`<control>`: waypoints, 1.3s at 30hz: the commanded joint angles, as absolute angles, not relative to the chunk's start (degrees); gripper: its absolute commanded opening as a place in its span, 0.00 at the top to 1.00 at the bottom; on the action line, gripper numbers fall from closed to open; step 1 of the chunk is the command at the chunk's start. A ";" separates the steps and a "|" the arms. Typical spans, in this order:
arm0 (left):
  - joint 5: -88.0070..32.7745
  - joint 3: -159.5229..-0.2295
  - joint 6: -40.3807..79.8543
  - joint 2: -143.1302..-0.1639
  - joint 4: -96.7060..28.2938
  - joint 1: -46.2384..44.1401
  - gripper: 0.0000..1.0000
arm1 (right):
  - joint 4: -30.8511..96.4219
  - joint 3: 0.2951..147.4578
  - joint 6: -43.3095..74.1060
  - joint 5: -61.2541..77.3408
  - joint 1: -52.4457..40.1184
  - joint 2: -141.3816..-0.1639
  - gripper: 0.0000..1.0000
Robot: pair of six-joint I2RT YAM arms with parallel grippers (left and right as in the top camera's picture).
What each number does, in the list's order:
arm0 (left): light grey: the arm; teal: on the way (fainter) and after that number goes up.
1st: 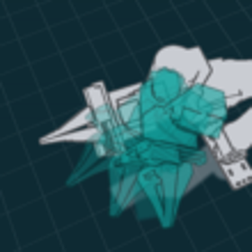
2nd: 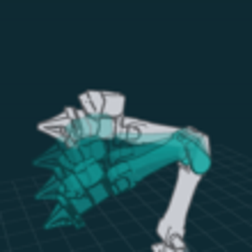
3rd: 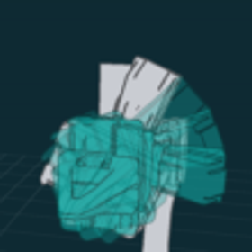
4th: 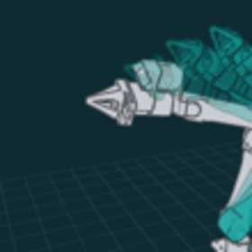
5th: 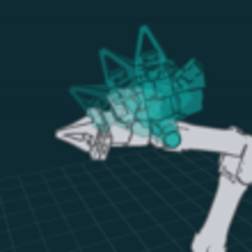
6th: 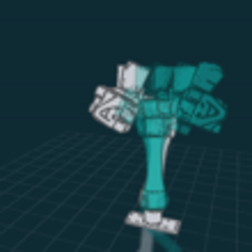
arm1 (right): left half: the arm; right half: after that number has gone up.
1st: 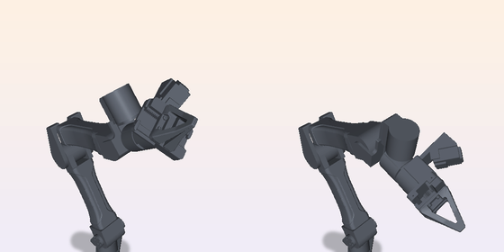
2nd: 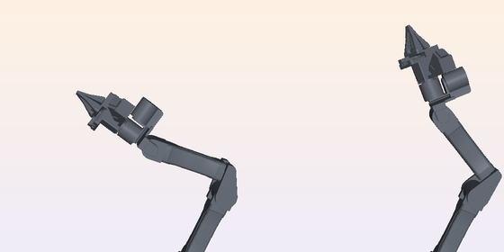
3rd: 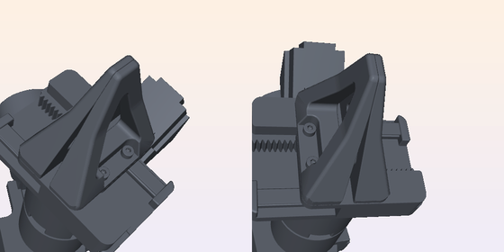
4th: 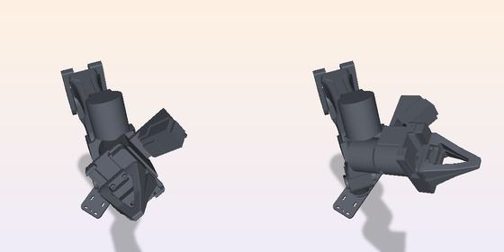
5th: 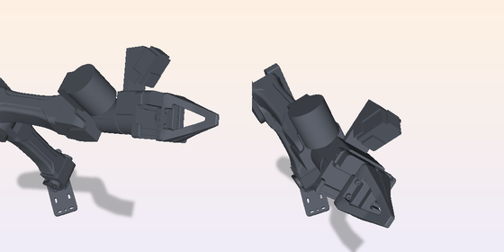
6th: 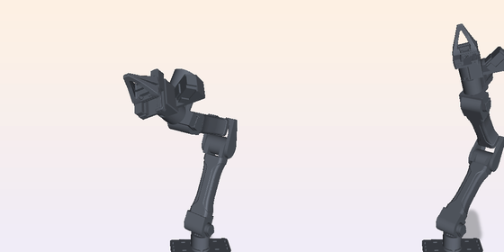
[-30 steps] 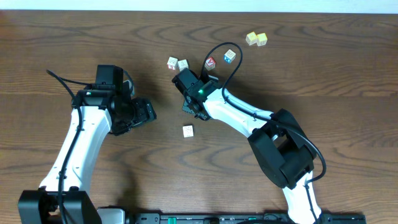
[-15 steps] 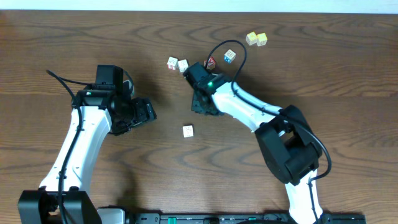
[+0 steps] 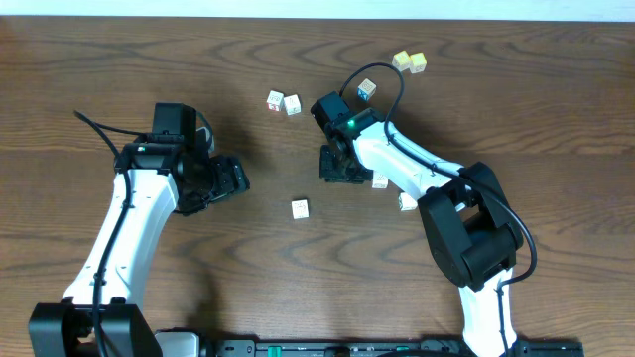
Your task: Lift 4 blocks
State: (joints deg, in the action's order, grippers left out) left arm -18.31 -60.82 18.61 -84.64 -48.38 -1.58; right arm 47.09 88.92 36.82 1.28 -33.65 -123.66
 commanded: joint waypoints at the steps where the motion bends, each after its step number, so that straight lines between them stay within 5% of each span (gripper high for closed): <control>1: -18.39 -60.10 18.68 -85.03 -48.64 -1.37 0.16 | 47.64 88.42 35.66 -0.58 -33.41 -123.90 0.68; 22: -18.39 -60.10 18.68 -85.03 -48.60 -1.37 0.16 | 52.29 88.42 35.03 0.10 -33.43 -123.90 0.66; 39: -18.39 -60.10 18.63 -85.03 -48.60 -1.37 0.15 | 58.43 95.37 28.82 1.58 -32.16 -121.58 0.50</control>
